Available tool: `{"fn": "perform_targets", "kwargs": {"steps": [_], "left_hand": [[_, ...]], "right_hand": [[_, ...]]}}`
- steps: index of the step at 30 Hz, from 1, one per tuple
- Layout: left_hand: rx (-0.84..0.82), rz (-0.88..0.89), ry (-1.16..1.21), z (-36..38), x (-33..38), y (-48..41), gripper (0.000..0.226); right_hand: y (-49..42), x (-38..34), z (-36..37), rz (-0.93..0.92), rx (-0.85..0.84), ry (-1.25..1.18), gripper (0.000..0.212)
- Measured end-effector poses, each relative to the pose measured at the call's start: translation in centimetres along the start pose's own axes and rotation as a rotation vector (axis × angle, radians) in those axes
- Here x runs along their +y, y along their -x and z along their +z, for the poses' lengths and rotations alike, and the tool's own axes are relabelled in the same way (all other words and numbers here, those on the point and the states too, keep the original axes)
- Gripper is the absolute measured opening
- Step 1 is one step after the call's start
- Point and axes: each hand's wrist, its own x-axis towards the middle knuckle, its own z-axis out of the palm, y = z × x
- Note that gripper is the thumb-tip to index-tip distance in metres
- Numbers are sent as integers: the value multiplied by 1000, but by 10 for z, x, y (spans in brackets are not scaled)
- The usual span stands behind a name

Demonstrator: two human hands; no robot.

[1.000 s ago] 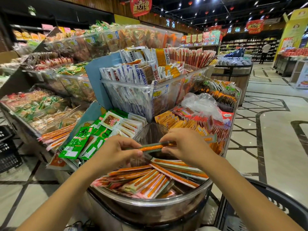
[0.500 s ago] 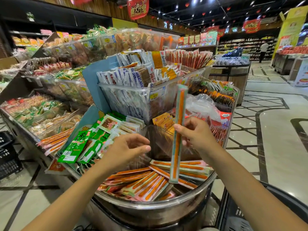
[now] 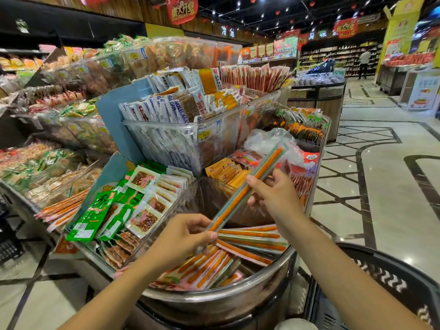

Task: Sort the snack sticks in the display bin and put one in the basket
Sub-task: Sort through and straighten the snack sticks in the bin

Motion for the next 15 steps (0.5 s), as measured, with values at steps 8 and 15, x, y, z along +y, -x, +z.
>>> {"fn": "perform_targets", "kwargs": {"steps": [8,15], "left_hand": [[43,-21,-131,-24,-8,9,4],[117,21,-453,-29,-12,6,4]], "right_hand": [[-12,5,-12,-119,82,150,26],[-6,11,-25,-122,67,248,15]]}}
